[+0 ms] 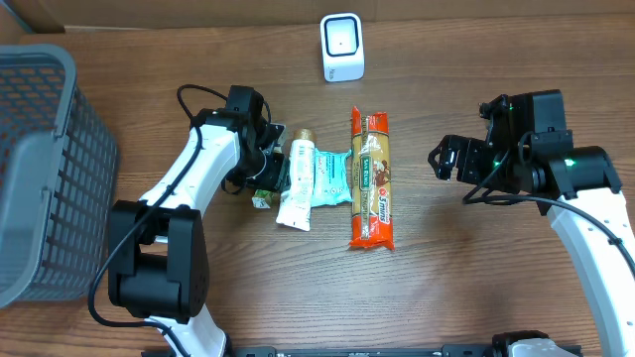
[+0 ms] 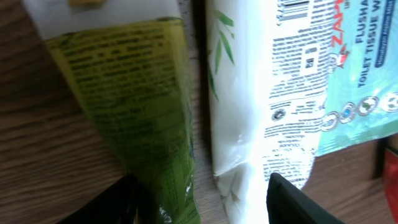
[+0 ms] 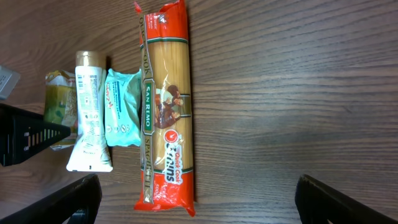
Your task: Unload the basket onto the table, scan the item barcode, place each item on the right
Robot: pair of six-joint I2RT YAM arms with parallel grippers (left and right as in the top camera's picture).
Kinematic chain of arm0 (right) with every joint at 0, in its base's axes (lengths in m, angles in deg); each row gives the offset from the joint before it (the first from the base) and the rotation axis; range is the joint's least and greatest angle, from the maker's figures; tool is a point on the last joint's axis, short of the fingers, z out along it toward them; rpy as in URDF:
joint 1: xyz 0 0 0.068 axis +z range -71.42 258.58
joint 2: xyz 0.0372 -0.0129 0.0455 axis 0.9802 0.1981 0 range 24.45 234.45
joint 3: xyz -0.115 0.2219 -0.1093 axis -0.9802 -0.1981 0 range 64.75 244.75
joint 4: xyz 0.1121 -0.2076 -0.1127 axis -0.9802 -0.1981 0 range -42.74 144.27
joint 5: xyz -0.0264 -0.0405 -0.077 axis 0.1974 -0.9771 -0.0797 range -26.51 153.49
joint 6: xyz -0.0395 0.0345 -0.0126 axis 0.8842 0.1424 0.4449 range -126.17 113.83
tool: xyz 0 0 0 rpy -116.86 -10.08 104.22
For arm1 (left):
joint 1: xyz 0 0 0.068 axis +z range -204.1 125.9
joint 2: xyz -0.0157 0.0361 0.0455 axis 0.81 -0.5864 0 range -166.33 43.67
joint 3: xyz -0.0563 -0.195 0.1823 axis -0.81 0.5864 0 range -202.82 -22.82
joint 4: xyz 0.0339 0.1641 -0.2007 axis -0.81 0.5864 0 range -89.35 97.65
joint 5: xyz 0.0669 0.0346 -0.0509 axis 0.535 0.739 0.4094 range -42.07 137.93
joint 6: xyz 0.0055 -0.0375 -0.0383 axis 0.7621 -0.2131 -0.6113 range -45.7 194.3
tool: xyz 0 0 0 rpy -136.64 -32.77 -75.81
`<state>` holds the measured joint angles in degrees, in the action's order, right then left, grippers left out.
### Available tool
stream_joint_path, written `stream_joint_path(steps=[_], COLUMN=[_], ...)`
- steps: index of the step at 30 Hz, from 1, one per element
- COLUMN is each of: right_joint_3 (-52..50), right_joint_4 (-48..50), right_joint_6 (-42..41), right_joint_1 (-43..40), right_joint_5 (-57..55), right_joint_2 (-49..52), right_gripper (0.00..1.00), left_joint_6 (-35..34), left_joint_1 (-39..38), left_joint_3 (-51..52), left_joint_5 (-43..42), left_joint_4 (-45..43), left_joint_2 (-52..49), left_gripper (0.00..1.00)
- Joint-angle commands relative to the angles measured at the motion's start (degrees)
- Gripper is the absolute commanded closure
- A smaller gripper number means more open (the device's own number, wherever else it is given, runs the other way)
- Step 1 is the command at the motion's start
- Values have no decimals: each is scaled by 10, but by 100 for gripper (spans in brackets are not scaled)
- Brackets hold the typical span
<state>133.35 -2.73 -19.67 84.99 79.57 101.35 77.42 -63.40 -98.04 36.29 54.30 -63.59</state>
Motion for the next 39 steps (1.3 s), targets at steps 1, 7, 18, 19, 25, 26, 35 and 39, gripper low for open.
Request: stream_joint_path(steps=[1,7,18,19,25,26,35,39], right_joint_3=[-2,-2,-2,-2,-4,-4,-4,-4], right_joint_4=[3,3,10,10,9,9,12,18], right_joint_6=[0,0,-30,-30,-30,-29,-30,-43], right_joint_1=[3,3,3,3,4,4,25,74], right_joint_5=[4,5,28,30,37,38,30,-25], right_joint_2=[-2,-2,-2,-2,0,1,48,68], right_gripper=[0,0,0,0,0,0,0,0], left_joint_6=[-26,-38,-36,-36,-35,-35,18,19], left_joint_1=[2,23,45,45,46,46,49,77], left_joint_3=[-25,-199,-509,-522,-571,-571,-570,-570], left_joint_5=[-31,-30,17,17,47,64,150,125], left_joint_4=[16,115,262,268,283,279,277,278], left_joint_2=[13,13,13,13,13,13,12,12], left_gripper=[42,42,5,4,0,0,0,0])
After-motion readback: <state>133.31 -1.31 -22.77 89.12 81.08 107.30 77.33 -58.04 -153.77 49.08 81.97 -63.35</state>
